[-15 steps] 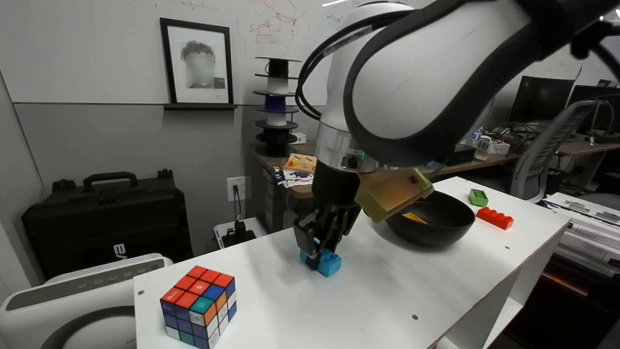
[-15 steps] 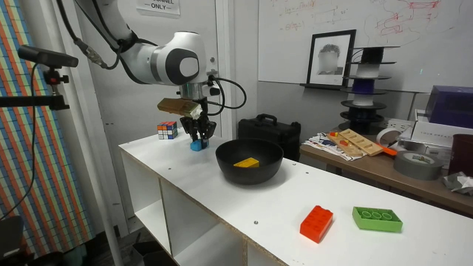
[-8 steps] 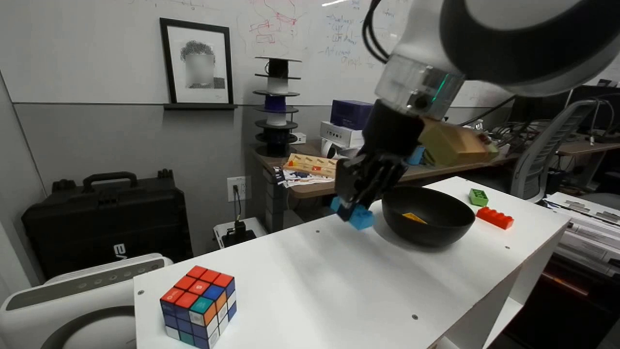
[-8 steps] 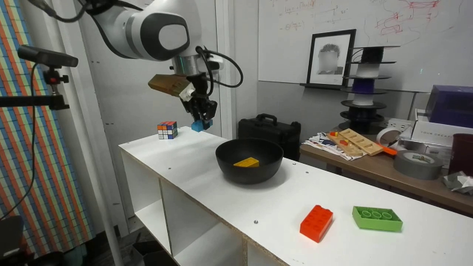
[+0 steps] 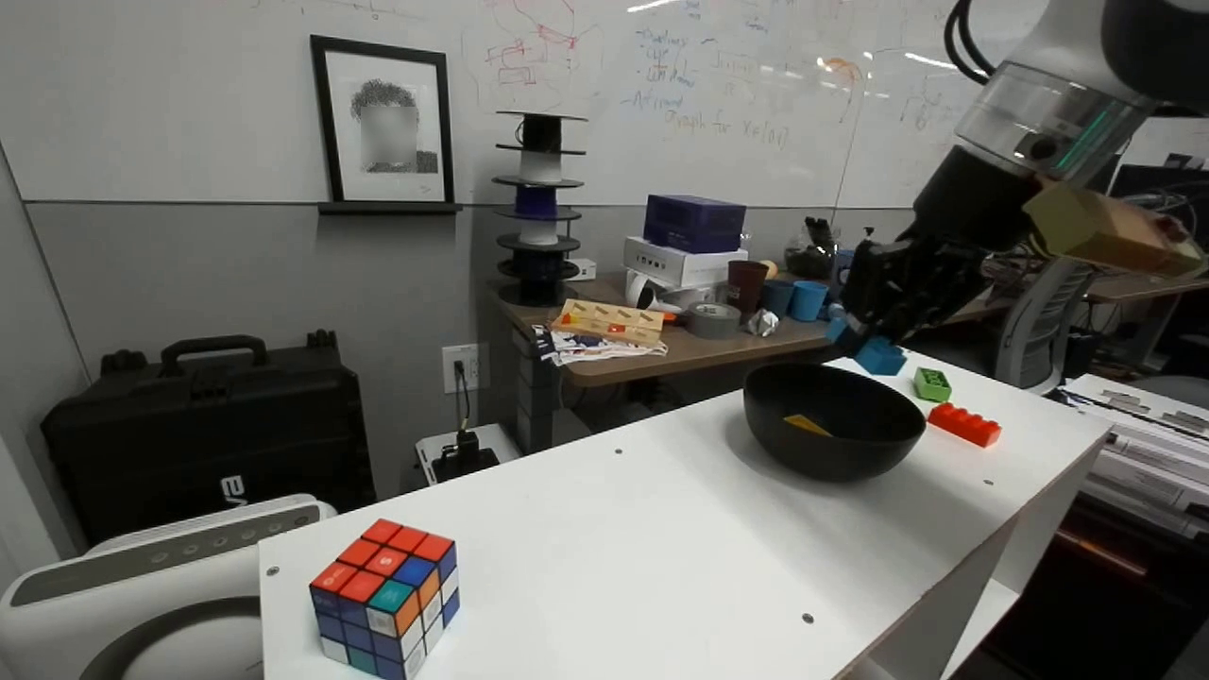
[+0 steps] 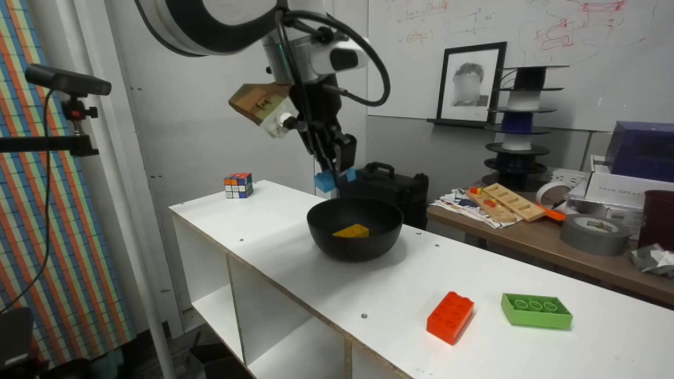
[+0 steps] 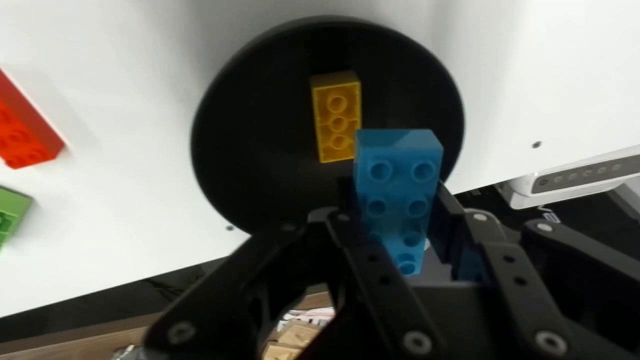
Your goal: Put all the toy blocks into the black bowl.
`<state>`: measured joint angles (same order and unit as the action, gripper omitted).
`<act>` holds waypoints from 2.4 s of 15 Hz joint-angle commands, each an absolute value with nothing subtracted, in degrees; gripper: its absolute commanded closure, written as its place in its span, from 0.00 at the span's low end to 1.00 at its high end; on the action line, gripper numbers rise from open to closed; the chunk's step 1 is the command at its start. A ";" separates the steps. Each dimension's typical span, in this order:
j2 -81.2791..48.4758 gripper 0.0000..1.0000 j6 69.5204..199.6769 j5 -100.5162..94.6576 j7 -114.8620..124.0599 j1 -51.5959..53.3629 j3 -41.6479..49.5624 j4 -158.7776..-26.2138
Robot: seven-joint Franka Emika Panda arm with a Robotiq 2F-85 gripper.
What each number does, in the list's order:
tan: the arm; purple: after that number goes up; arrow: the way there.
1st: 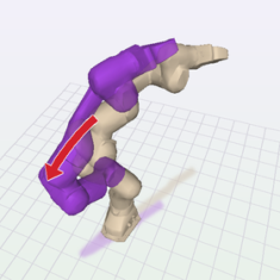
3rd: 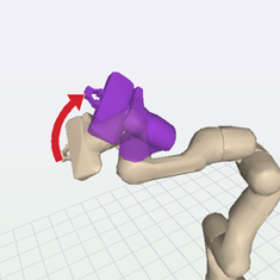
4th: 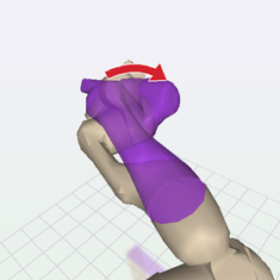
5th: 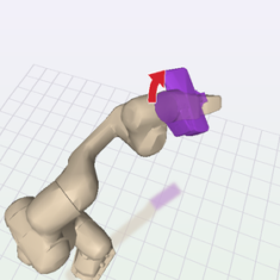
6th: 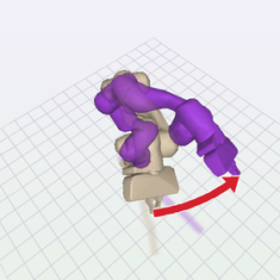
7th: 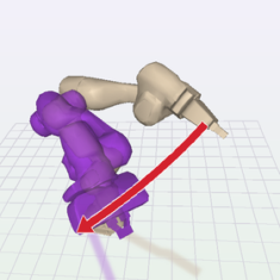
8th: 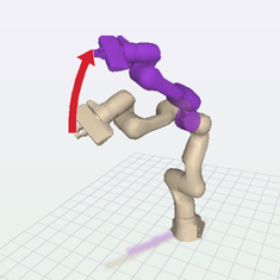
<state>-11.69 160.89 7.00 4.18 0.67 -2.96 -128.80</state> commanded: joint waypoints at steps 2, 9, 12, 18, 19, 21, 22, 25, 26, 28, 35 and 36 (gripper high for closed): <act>-11.35 0.38 166.58 0.75 9.38 2.33 1.71 -131.52; -7.68 0.00 168.98 5.53 7.51 0.64 -0.81 -134.02; -5.01 0.00 164.99 16.11 -1.54 -3.83 -4.39 -135.37; -1.79 0.00 146.14 24.19 -10.10 -9.63 1.75 -133.61; -2.70 0.00 143.11 20.26 -7.14 -9.94 3.73 -132.43; -4.51 0.00 139.33 15.31 -4.83 -10.33 6.21 -129.64; -5.52 0.00 139.55 12.07 -2.84 -10.11 6.98 -128.15; -9.66 0.00 142.08 3.08 3.37 -8.85 7.98 -123.35; -11.54 0.00 143.09 0.38 4.72 -8.18 7.74 -121.46; -15.13 0.00 142.51 -3.87 5.84 -6.73 7.39 -117.87; -20.38 0.00 137.12 -8.92 -4.40 -6.77 7.43 -117.66; -19.90 0.00 137.57 -9.25 -5.31 -7.16 7.72 -118.70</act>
